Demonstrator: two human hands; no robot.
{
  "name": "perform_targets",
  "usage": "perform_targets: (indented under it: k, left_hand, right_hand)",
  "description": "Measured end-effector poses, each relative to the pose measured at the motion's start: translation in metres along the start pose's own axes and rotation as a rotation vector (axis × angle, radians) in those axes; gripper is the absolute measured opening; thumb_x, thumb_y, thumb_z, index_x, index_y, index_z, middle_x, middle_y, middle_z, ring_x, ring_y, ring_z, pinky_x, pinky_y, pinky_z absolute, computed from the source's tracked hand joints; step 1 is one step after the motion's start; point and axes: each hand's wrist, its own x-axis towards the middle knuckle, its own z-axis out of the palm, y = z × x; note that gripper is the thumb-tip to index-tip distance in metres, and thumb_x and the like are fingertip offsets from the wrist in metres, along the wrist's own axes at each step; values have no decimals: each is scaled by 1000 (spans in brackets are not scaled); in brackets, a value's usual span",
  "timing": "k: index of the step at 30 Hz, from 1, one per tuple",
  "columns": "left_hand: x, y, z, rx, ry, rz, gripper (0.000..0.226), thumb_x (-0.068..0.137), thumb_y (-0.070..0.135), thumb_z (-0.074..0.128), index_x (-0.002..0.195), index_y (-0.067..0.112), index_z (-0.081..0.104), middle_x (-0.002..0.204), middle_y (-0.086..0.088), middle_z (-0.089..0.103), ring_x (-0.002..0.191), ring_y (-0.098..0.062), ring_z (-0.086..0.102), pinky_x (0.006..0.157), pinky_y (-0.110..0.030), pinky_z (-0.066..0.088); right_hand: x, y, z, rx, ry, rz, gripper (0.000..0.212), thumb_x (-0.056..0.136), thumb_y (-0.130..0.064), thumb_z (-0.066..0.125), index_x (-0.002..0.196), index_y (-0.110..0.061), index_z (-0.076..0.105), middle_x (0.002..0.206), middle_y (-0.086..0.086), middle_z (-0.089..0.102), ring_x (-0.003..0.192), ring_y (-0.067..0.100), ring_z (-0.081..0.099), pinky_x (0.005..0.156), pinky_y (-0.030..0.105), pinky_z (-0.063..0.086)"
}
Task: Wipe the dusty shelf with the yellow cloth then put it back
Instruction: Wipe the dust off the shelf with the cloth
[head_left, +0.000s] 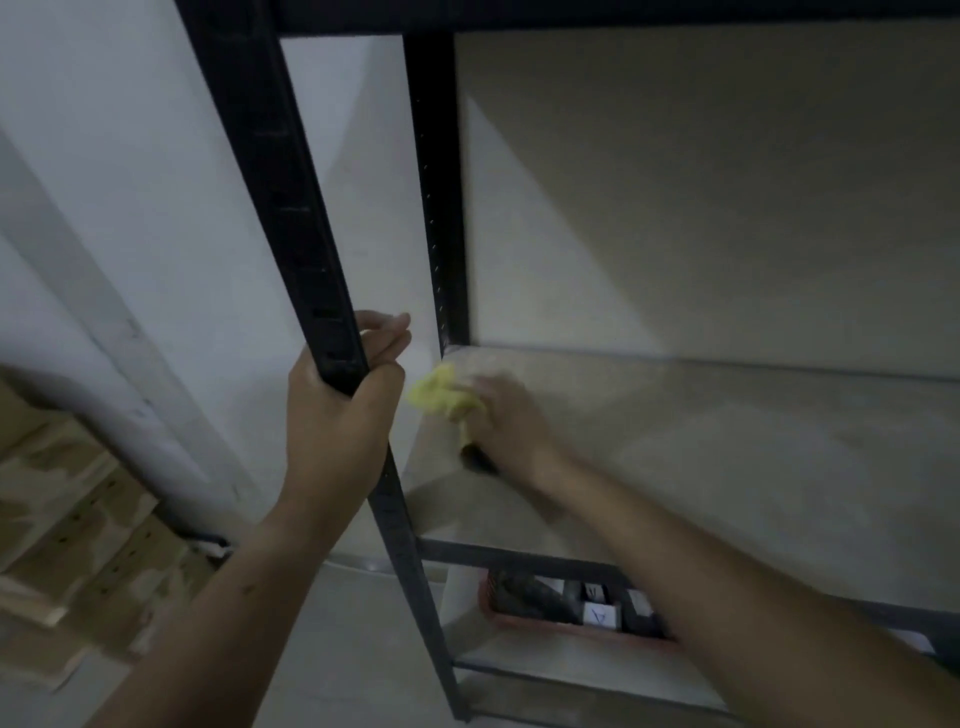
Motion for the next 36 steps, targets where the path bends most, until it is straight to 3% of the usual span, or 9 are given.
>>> perform_targets:
  k: [3, 7, 16, 18, 20, 21, 25, 28, 36]
  left_hand:
    - [0, 0, 2, -7, 2, -1, 30, 84, 4, 56, 113, 6, 63, 116, -4, 77, 115, -13, 71, 99, -25, 55]
    - [0, -1, 3, -17, 15, 10, 30, 84, 5, 57, 113, 8, 64, 115, -2, 78, 115, -12, 72, 97, -22, 55]
    - [1, -5, 2, -58, 20, 32, 29, 84, 4, 57, 109, 15, 66, 115, -1, 78, 115, -14, 72, 93, -19, 55]
    - [1, -3, 2, -46, 14, 31, 30, 83, 4, 58, 110, 14, 66, 114, -1, 78, 115, -13, 72, 92, -20, 56]
    - [0, -2, 2, -54, 17, 31, 30, 83, 5, 58, 110, 13, 66, 114, -2, 78, 114, -13, 72, 92, -20, 56]
    - [1, -2, 2, -58, 23, 28, 29, 83, 5, 58, 110, 12, 66, 114, -2, 78, 114, -14, 72, 92, -20, 56]
    - [0, -3, 2, -37, 19, 14, 30, 84, 6, 59, 113, 11, 65, 115, -1, 78, 115, -13, 71, 95, -20, 55]
    - [0, -4, 2, -26, 26, 27, 29, 85, 6, 59, 113, 9, 64, 115, -2, 78, 115, -13, 71, 97, -21, 55]
    - [2, -5, -4, 50, -7, 20, 30, 85, 8, 58, 113, 10, 64, 115, -1, 77, 117, -14, 71, 99, -33, 55]
  right_hand:
    - [31, 53, -38, -331, 183, 274, 48, 85, -17, 57, 132, -13, 55, 136, 19, 47, 122, 35, 48, 105, 32, 31]
    - [45, 87, -39, -482, 34, 452, 53, 87, -26, 55, 137, -13, 47, 141, 19, 38, 128, 39, 38, 110, 40, 27]
    - [87, 9, 39, -521, -113, 249, 48, 86, -25, 57, 133, -22, 47, 144, 9, 36, 128, 33, 38, 108, 40, 29]
    - [80, 3, 36, -397, -159, 106, 42, 88, -19, 55, 130, -16, 54, 140, 11, 44, 123, 33, 45, 101, 29, 30]
    - [66, 3, 17, -153, -234, -10, 37, 88, -10, 53, 123, -6, 63, 124, 15, 57, 113, 28, 53, 89, 11, 32]
    - [61, 6, 6, -100, -207, -35, 37, 86, -8, 53, 120, -3, 65, 117, 16, 59, 109, 27, 54, 88, 10, 33]
    - [43, 50, -33, -289, 86, 136, 48, 80, -22, 49, 124, -7, 63, 122, 22, 53, 112, 36, 53, 102, 34, 38]
    - [4, 72, -37, -472, 21, 288, 46, 87, -25, 54, 131, -14, 56, 134, 16, 46, 122, 35, 46, 108, 36, 36]
    - [-83, -12, 32, -154, -163, -57, 43, 90, -17, 51, 132, -24, 56, 141, 3, 42, 127, 26, 43, 106, 33, 39]
